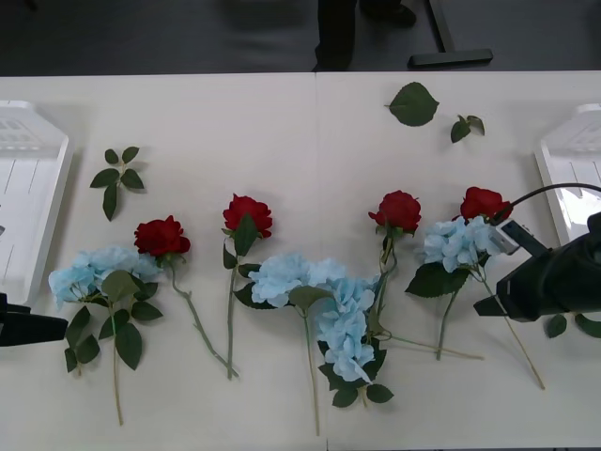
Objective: Place the red flowers into the right box and the blue flowers into the left box. If a person shows an open palm, hand one flower to the person first, then continue sorting.
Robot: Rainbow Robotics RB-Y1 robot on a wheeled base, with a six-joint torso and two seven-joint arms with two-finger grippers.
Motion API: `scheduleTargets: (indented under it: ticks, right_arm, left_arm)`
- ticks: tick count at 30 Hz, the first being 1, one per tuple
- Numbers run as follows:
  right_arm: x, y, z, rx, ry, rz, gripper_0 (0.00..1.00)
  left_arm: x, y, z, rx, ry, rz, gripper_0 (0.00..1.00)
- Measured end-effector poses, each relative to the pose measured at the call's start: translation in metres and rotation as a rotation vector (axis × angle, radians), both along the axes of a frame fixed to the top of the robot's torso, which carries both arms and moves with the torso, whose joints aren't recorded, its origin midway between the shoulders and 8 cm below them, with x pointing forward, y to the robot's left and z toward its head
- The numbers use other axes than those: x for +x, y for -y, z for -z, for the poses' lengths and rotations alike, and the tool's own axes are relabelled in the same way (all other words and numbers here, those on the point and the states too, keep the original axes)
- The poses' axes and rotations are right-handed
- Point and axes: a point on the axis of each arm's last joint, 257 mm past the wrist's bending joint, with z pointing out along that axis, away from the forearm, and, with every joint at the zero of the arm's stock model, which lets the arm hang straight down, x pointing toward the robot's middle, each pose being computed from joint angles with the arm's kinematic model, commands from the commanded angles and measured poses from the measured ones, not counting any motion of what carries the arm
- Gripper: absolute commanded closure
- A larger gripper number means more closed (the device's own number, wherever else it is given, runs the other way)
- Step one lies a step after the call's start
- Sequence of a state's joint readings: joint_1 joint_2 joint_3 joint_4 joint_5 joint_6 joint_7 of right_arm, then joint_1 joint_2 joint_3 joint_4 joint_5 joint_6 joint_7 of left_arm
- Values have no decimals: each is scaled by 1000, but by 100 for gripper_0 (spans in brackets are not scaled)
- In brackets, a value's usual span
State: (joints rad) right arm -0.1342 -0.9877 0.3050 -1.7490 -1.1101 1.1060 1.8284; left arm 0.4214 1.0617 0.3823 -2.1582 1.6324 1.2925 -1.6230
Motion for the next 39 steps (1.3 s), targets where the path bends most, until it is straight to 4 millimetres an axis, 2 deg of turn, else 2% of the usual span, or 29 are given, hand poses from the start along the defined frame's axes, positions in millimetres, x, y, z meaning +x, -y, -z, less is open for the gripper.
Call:
scheduleTargets:
  ticks: [6,7,8,10,12,13,14,20,34,37,39]
  right_arm:
    - [2,-24,7,48,-2,22,0]
    - [2,-27,8,56,-3,28,11]
    - [2,-30,8,63,-3,32,35]
    - [4,-34,8,70,2,33,70]
    - [6,-35,7,72,8,34,87]
    - [6,-35,7,71,10,35,91]
    - [7,-34,7,70,11,36,98]
    - [8,-32,7,62,16,39,100]
    - [11,-30,6,57,26,43,100]
    - [18,-29,-7,92,40,64,100]
    - [24,-30,-27,157,45,94,100]
  left_arm:
    - [5,-17,34,121,5,-72,0]
    - [6,-20,39,136,11,-79,0]
    - [7,-22,43,149,16,-84,0]
    - [8,-27,53,185,23,-92,0]
    - [8,-30,64,217,27,-95,0]
    - [8,-31,69,232,28,-96,0]
    - [8,-31,74,246,30,-95,0]
    - [9,-35,95,313,29,-83,0]
    - [53,-39,136,357,47,-110,0]
    - [57,-39,145,354,35,-117,0]
    - [59,-38,150,352,26,-120,0]
